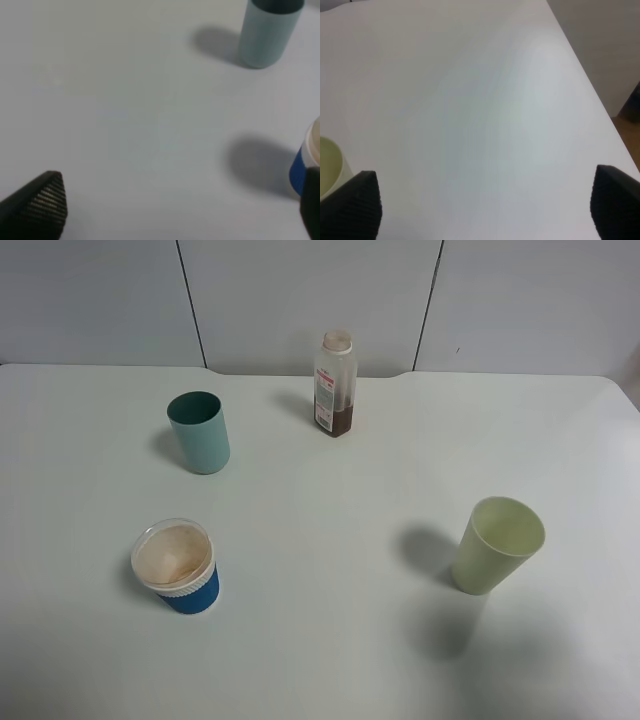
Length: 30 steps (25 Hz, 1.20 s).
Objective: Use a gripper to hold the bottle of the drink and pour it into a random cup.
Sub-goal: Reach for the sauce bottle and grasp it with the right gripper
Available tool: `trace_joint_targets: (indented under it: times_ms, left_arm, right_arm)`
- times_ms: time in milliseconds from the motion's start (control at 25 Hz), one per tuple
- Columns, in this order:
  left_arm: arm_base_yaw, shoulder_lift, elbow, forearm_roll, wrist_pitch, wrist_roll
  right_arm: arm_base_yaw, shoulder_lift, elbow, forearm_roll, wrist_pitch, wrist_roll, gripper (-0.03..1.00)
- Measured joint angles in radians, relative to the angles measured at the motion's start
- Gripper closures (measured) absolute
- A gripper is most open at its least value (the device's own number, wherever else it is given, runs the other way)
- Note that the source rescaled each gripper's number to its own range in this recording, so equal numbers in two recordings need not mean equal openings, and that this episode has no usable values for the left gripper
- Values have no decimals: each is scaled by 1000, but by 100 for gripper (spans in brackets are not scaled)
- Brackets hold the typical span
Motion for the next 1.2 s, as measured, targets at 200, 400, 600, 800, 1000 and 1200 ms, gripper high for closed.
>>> trace_joint_targets:
  times_ms: [200,400,600,800,1000,1200]
  left_arm:
    - [0,0,0,0,0,0]
    - [0,0,0,0,0,0]
    - [0,0,0,0,0,0]
    - [0,0,0,0,0,0]
    - [0,0,0,0,0,0]
    - [0,0,0,0,0,0]
  right_arm:
    - [0,0,0,0,0,0,15]
    - [0,0,0,0,0,0,15]
    - [0,0,0,0,0,0,15]
    - [0,0,0,0,0,0,15]
    - [0,0,0,0,0,0,15]
    - [0,0,0,0,0,3,15]
